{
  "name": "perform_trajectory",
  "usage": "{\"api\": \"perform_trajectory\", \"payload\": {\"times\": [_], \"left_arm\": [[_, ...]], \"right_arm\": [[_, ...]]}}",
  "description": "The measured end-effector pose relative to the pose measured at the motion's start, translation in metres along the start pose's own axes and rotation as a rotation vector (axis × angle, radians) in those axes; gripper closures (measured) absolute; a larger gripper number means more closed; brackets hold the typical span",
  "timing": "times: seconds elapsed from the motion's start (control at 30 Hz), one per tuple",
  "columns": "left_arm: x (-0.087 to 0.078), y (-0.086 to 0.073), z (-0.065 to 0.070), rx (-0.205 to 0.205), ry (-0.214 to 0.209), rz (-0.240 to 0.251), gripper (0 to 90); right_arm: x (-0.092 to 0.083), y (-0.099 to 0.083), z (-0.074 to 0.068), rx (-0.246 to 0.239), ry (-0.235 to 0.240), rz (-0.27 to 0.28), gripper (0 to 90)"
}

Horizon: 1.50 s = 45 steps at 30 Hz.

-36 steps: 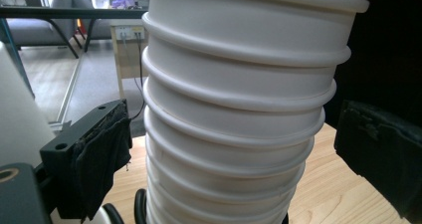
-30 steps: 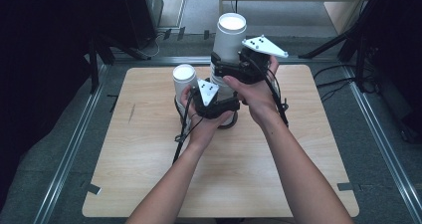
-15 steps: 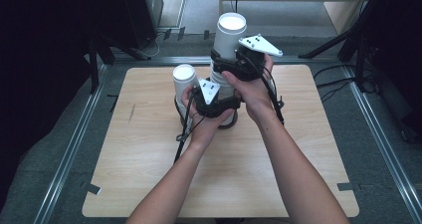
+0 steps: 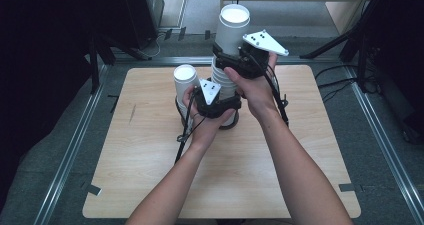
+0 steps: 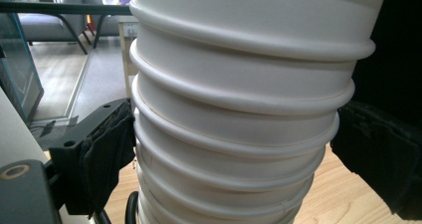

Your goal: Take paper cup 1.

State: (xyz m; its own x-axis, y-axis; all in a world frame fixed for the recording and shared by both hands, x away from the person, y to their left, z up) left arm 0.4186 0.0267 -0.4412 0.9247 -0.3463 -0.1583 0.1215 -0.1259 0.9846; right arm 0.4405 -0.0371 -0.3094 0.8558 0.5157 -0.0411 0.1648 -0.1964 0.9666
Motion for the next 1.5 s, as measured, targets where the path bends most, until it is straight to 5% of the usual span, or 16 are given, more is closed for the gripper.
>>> {"api": "perform_trajectory", "payload": {"times": [0.73, 1.13, 1.5], "left_arm": [[-0.001, 0.0, -0.001, 0.006, -0.007, -0.002, 4.8], [-0.001, -0.001, 0.0, 0.008, -0.007, -0.003, 4.8], [-0.003, -0.005, -0.001, 0.015, -0.013, -0.02, 5.2]], "right_arm": [[-0.011, 0.047, -0.011, -0.025, -0.031, 0.142, 15.4], [-0.031, 0.067, 0.001, 0.001, -0.043, 0.194, 15.0], [-0.048, 0.066, 0.01, -0.012, -0.052, 0.209, 14.8]]}}
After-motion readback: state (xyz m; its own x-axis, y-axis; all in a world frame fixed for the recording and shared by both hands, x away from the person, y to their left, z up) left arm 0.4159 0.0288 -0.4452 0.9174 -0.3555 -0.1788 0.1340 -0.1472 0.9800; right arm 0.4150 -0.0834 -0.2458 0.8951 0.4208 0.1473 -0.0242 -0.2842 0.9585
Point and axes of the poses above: each handheld gripper's, and its own axes: x roughly forward along the jaws, y roughly out of its top, z roughly to its right, the point moved 6 cm from there along x, roughly forward along the jaws, and after that the axes turned 8 degrees about x, right-handed, at the moved point
